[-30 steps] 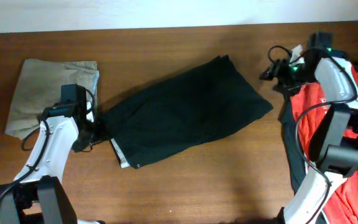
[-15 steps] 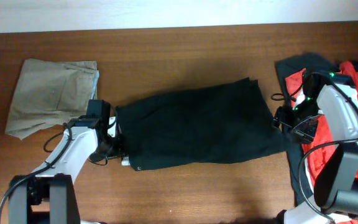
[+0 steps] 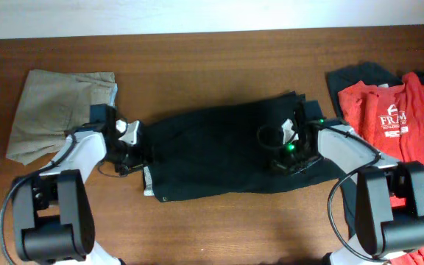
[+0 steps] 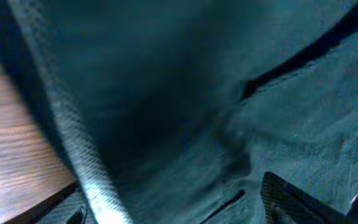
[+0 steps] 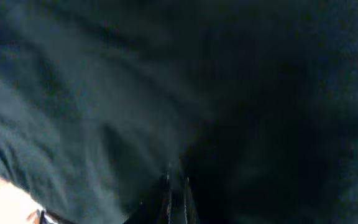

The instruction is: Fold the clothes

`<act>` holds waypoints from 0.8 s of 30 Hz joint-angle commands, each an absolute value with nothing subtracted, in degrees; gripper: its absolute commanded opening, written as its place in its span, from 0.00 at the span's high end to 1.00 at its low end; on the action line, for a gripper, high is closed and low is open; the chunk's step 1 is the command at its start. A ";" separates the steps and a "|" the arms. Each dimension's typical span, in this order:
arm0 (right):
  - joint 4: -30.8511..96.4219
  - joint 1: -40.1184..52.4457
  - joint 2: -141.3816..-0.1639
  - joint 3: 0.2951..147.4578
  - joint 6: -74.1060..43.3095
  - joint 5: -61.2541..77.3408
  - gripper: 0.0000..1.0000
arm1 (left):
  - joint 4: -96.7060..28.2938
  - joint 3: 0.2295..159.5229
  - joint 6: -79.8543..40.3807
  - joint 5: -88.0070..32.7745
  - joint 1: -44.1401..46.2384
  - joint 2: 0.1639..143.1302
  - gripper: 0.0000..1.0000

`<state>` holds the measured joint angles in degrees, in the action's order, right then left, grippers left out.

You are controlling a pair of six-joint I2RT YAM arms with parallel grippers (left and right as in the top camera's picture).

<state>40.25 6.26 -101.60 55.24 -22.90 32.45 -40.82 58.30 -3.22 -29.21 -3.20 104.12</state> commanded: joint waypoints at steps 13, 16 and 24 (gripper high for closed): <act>37.47 6.22 -100.44 49.89 -26.83 39.75 0.92 | -58.41 72.01 -0.32 -19.09 -3.97 109.62 1.00; 37.50 6.20 -91.07 49.93 -27.09 40.51 0.92 | -79.55 99.29 3.29 -7.42 -5.82 107.00 1.00; 39.66 -1.87 -83.72 50.22 -27.46 37.30 0.91 | -76.29 105.95 -3.14 -7.44 16.67 109.95 1.00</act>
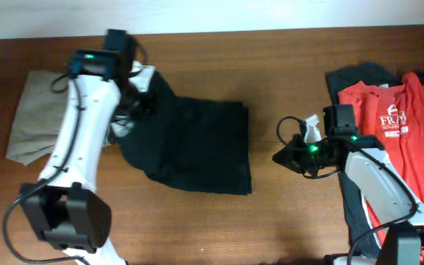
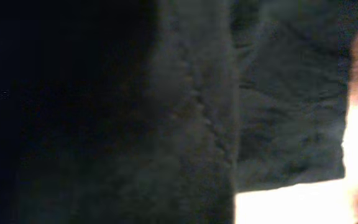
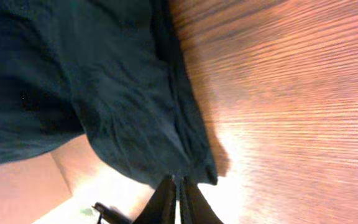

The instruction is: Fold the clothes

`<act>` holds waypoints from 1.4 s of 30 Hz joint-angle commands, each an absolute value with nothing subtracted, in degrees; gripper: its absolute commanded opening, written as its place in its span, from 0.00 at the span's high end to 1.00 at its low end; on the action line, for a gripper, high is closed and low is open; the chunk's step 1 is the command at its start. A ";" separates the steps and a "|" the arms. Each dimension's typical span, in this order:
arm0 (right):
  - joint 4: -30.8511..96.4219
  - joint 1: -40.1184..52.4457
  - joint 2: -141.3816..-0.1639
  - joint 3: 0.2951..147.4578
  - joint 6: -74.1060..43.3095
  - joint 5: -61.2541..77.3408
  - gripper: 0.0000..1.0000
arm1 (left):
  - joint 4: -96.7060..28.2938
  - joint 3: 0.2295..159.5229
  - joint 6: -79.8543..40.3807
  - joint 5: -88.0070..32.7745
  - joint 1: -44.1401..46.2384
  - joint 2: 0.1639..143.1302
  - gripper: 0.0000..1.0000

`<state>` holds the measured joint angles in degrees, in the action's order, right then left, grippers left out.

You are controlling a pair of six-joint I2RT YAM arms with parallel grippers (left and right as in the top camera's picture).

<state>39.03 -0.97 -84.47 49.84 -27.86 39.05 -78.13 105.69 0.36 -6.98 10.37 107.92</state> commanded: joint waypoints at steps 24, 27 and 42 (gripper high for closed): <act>23.94 16.32 -87.57 50.15 -22.94 41.23 0.78 | -84.66 106.26 -6.52 -0.49 22.00 126.43 0.98; 14.70 24.80 -101.23 50.15 -33.12 34.72 0.89 | -76.79 95.20 -4.14 -5.58 19.05 126.43 0.98; 30.28 22.41 -80.93 50.28 -30.52 27.35 0.82 | -84.60 112.36 3.33 -11.57 12.32 126.32 0.67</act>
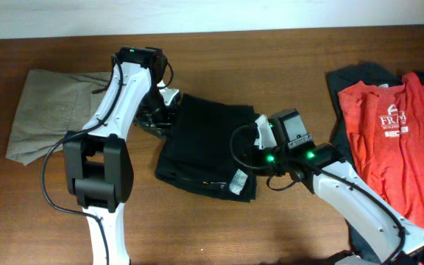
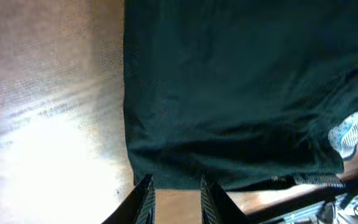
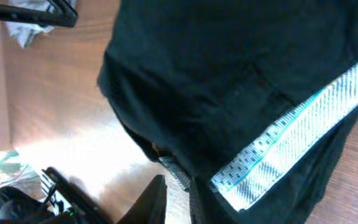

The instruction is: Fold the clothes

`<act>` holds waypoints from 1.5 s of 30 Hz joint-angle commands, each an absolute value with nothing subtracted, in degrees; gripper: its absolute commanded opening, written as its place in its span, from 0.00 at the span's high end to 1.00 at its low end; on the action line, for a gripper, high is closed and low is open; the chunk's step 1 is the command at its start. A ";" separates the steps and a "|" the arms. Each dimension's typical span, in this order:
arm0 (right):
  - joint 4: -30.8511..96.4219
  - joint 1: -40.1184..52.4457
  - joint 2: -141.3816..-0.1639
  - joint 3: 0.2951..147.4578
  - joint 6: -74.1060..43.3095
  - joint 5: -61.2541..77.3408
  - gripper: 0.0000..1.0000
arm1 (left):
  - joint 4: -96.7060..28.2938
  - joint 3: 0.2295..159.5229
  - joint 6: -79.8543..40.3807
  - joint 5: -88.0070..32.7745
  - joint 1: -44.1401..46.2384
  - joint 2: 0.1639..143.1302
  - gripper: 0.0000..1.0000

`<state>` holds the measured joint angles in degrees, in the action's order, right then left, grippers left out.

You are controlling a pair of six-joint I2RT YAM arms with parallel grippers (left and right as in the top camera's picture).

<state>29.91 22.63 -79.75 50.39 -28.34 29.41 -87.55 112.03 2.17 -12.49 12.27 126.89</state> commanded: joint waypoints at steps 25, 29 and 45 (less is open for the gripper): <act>19.53 7.35 -90.74 54.33 -20.91 38.22 0.92 | -60.90 107.68 -0.58 -5.54 11.18 126.41 0.80; 9.78 7.81 -101.73 54.33 -24.77 31.94 0.93 | -90.87 130.74 -0.43 -4.62 10.70 126.30 0.73; 30.30 8.05 -87.33 54.33 -16.82 31.31 0.55 | -41.10 57.41 -32.40 -33.52 10.33 99.11 0.01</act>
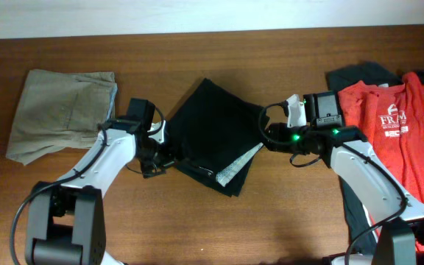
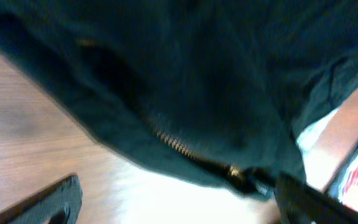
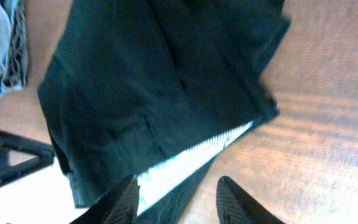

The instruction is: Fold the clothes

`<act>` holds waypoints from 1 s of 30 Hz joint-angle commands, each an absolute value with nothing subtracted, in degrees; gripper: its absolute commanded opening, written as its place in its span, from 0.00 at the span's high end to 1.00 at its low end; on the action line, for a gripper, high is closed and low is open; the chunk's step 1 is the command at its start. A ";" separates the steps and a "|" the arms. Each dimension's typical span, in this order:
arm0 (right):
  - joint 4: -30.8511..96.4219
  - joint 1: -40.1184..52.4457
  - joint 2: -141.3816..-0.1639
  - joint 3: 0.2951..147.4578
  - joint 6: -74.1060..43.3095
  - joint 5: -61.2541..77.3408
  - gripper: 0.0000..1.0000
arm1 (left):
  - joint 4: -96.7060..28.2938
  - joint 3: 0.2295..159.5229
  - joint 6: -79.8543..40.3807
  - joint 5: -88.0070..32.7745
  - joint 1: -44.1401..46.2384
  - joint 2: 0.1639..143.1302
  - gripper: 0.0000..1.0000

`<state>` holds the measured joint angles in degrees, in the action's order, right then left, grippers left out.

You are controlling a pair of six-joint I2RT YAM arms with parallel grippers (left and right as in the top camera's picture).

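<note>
A black garment (image 1: 208, 132) lies folded into a small diamond shape at mid table, with a pale lining strip (image 1: 234, 168) showing at its lower right edge. My left gripper (image 1: 155, 154) sits at its lower left edge, open; in the left wrist view (image 2: 179, 208) its fingers (image 2: 61, 199) stand wide apart below the cloth and a brass zipper (image 2: 179, 146). My right gripper (image 1: 269, 136) is at the right corner, open. In the right wrist view (image 3: 179, 202) its fingertips (image 3: 123, 199) frame the pale strip (image 3: 191, 155) and bare wood.
Folded khaki trousers (image 1: 57, 114) lie at the far left. A red printed T-shirt (image 1: 392, 121) lies on a dark garment (image 1: 359, 73) at the right edge. The brown wooden table (image 1: 219, 51) ends at a white wall along the back.
The black bundle has turned into a diamond shape. My left gripper has gone from its upper left corner to its lower left edge. Both pairs of jaws stood close together and are now open.
The black garment lay spread wide with a gripper at each end. Then it was doubled over to the left, the right gripper off on bare wood. Later it was a compact bundle with both grippers at its edges. Now it lies turned, both grippers open beside it.
</note>
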<state>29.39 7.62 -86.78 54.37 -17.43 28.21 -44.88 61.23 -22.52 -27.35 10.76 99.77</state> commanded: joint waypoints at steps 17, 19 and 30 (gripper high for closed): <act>25.39 17.37 -101.41 54.33 -17.87 29.26 0.56 | 2.37 42.13 -62.85 -33.98 16.97 105.49 0.22; 25.87 17.37 -101.43 54.33 -18.04 28.99 0.56 | 4.08 42.13 -62.96 -34.54 17.47 107.68 0.32; 37.63 17.19 -89.23 60.36 -18.48 29.50 0.68 | -23.31 68.45 -21.91 -37.10 6.87 101.84 0.99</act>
